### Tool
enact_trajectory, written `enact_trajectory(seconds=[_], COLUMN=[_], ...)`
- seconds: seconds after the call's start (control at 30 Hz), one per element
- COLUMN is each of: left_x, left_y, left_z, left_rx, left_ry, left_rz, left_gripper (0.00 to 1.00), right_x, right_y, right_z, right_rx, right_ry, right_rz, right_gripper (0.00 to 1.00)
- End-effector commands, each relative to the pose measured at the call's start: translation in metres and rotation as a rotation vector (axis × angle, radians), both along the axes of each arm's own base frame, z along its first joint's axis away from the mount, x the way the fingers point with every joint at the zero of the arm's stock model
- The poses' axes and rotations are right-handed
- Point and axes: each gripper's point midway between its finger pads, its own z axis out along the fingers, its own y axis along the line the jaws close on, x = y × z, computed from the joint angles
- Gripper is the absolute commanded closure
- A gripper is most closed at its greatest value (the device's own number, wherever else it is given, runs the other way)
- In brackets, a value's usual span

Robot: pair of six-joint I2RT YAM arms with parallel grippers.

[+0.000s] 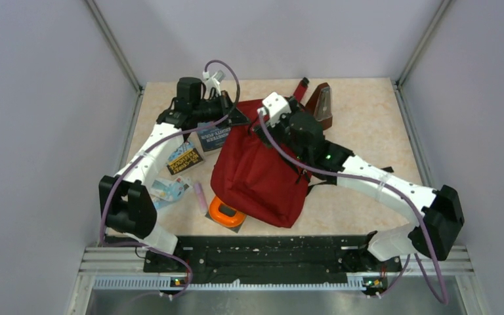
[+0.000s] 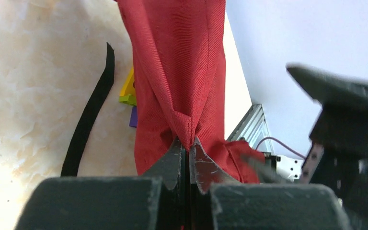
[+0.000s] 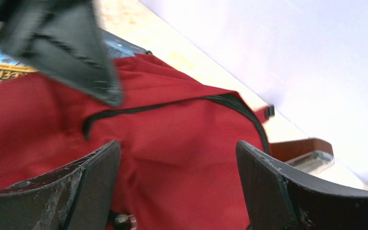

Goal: Pack the student bag
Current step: Place the student bag at the center of the board.

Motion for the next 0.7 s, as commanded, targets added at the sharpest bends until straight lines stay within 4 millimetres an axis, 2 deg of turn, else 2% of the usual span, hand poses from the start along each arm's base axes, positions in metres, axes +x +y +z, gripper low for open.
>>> enact_trajectory(seconds=[0.0,0.07,0.13,0.27,0.4,0.43,0.67], left_x=[-0.018,-0.016,-0.013,-0.009,-0.008,-0.009,-0.015], left_y=[0.001,0.003,0.005,0.006,0.006,0.006,0.004], left_z=[0.035,0.033,0.03,0.032,0.04,0.041,0.046], left_rx=[-0.028,-0.013,0.001,0.002,0.0,0.0,-0.011], left_ry=[-0.166,-0.169,-0.166,-0.172,-0.214,-0.225,-0.242], left_rz=[-0.102,-0.087,-0.072,-0.05,-0.05,-0.054,-0.09], left_gripper=[1.0,1.0,1.0,1.0,1.0,1.0,1.0], right_x=[0.027,0.041,0.047,0.056,0.066,0.065,0.071], right_y=[-0.047,-0.071,-0.086,-0.103,-0.127,-0.127,-0.164], right_z=[0.046,0.047,0.04,0.029,0.007,0.001,-0.047], right_rx=[0.223,0.241,0.238,0.271,0.331,0.365,0.504], right_ry=[0.031,0.029,0.064,0.153,0.28,0.326,0.568], right_rz=[-0.078,-0.13,-0.135,-0.112,-0.091,-0.051,0.025], right_gripper=[0.13,0.12,0.12,0.1,0.1,0.09,0.1])
